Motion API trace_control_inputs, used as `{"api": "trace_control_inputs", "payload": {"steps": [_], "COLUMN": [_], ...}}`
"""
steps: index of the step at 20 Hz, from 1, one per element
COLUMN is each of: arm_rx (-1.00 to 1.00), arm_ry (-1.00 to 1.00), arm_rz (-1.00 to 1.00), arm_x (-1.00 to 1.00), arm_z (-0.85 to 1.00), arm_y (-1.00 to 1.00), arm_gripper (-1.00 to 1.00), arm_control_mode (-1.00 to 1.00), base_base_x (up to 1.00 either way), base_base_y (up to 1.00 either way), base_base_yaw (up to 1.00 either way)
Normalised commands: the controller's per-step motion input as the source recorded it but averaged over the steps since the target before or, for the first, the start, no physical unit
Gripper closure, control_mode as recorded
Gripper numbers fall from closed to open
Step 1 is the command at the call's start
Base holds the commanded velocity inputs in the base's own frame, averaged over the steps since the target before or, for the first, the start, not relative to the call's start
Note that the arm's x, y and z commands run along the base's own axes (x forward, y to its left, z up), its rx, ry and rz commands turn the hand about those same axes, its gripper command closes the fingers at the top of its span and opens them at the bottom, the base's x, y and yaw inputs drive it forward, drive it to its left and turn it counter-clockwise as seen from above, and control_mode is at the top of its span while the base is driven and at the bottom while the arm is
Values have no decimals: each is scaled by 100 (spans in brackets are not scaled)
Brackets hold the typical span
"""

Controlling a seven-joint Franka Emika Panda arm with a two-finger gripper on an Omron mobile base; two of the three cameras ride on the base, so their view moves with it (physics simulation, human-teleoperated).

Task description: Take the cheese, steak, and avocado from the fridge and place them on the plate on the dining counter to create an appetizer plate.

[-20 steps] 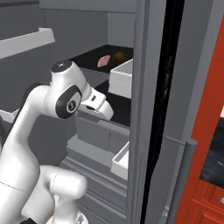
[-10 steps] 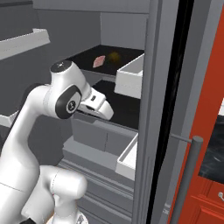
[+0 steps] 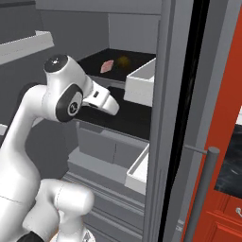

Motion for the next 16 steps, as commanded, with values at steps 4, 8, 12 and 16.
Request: {"api": "trace_control_inputs", "payload": {"steps": [4, 8, 12, 16], "arm_rx": [0, 0, -1, -4], "arm_ry": [-23, -16, -11, -3], "arm_rz": [15, 11, 3, 0], "arm_x": [10, 45, 65, 86], "arm_z": [71, 61, 44, 18], "arm_y": [21, 31, 12, 0], "arm_gripper": [-100, -100, -100, -100], "arm_control_mode": [-100, -100, -100, -100], "base_base_x": [0, 0, 0, 0], "base_base_y": [0, 0, 0, 0], "base_base_yaw": [0, 0, 0, 0]}}
